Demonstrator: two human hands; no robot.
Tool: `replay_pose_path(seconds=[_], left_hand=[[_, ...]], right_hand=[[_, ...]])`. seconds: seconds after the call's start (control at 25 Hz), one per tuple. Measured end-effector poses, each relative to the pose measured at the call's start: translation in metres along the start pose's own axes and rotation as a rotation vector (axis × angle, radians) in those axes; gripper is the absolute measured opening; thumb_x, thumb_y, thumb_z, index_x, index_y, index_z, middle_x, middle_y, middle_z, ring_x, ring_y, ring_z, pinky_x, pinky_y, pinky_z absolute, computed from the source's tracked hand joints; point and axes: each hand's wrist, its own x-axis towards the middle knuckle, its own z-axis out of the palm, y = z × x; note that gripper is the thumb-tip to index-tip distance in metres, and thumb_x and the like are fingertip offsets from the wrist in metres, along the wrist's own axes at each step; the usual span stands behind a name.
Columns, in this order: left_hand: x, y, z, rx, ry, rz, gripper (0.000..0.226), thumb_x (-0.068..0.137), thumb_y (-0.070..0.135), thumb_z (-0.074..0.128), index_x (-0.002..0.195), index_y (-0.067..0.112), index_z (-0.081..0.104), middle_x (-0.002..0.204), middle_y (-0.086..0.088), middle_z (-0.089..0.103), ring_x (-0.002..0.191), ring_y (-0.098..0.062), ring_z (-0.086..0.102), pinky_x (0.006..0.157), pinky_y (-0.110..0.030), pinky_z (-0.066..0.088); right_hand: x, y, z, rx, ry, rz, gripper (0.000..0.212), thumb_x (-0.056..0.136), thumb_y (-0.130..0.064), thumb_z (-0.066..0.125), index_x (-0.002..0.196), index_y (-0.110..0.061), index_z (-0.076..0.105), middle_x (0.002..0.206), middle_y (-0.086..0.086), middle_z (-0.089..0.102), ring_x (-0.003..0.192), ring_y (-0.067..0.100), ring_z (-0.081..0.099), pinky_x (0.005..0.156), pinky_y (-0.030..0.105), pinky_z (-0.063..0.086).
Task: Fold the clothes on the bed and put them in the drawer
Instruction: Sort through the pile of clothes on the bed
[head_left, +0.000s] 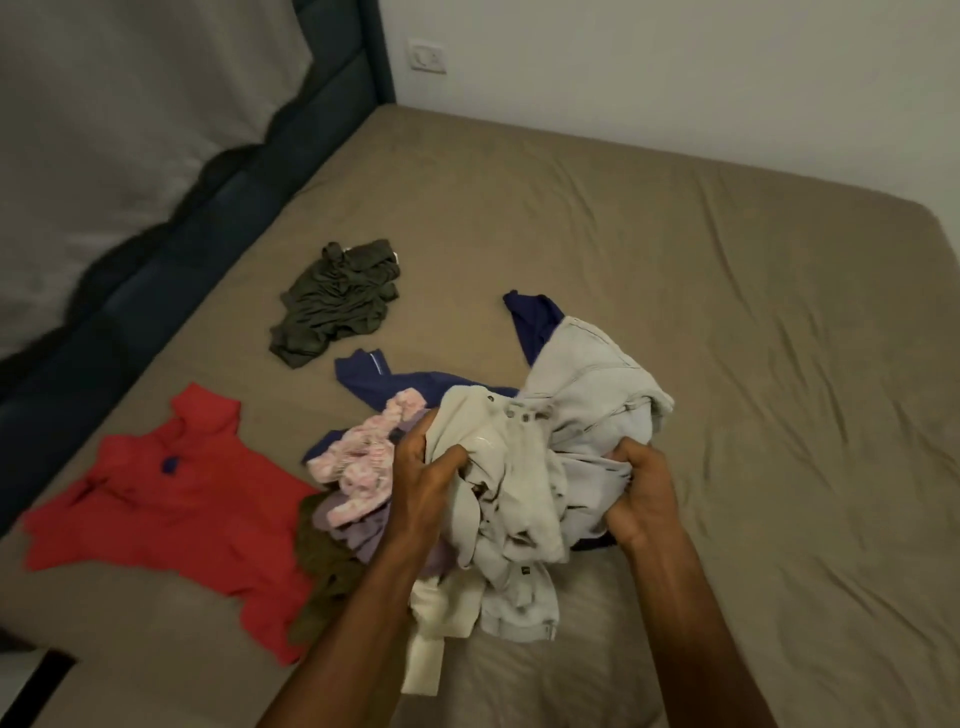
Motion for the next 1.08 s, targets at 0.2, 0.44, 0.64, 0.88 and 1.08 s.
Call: replay_pose_path(seconds=[0.2, 0.44, 0.64, 0.88, 1.08], left_hand=[[-0.009, 0.035, -0.09, -0.073, 0.183, 0.079, 0.049, 0.081, 0.015, 0.063, 0.129, 0.025, 0.066, 0.117, 0.009, 0.075, 0.109, -0.014, 0.071, 0.087, -0.031, 0.059], [0.019, -0.048, -0.14, 0.252, 0.232, -0.318, 0.058, 0.077, 0.066, 0.077, 0.124, 0.035, 0.064, 0.111, 0.007, 0.072, 0.104, -0.024, 0.069, 0.086, -0.04, 0.057], [0.031, -0.113, -0.147, 0.547, 0.172, -0.412, 0.049, 0.079, 0.018, 0.08, 0.122, 0.002, 0.06, 0.105, -0.007, 0.057, 0.103, -0.029, 0.061, 0.075, -0.025, 0.038], [0.035, -0.14, -0.141, 0.609, 0.207, -0.297, 0.059, 0.077, 0.013, 0.08, 0.132, 0.008, 0.059, 0.127, -0.011, 0.062, 0.121, -0.029, 0.054, 0.094, -0.033, 0.042], [0.067, -0.12, -0.069, 0.679, 0.281, 0.14, 0.051, 0.072, 0.009, 0.061, 0.123, 0.016, 0.06, 0.119, -0.004, 0.061, 0.114, -0.028, 0.054, 0.098, -0.048, 0.048]], right_hand=[[-0.045, 0.04, 0.115, 0.064, -0.221, 0.027, 0.044, 0.056, -0.006, 0.077, 0.1, -0.006, 0.078, 0.066, 0.009, 0.053, 0.065, 0.034, 0.056, 0.097, 0.052, 0.052], [-0.008, 0.116, 0.158, -0.405, -0.091, -0.128, 0.037, 0.065, -0.017, 0.068, 0.101, -0.007, 0.068, 0.091, 0.008, 0.07, 0.084, 0.029, 0.067, 0.079, 0.043, 0.06], [0.051, 0.209, 0.07, -1.046, 0.106, -0.152, 0.109, 0.054, -0.048, 0.079, 0.152, -0.019, 0.043, 0.144, 0.004, 0.057, 0.129, 0.026, 0.056, 0.106, 0.04, 0.048], [0.064, 0.229, 0.036, -1.006, 0.23, -0.048, 0.08, 0.073, -0.013, 0.084, 0.144, -0.028, 0.052, 0.126, 0.004, 0.056, 0.113, 0.028, 0.06, 0.09, 0.048, 0.059], [0.099, 0.192, -0.01, -0.998, 0.35, -0.126, 0.059, 0.072, -0.02, 0.071, 0.13, -0.028, 0.06, 0.113, 0.006, 0.068, 0.101, 0.028, 0.067, 0.09, 0.047, 0.058]])
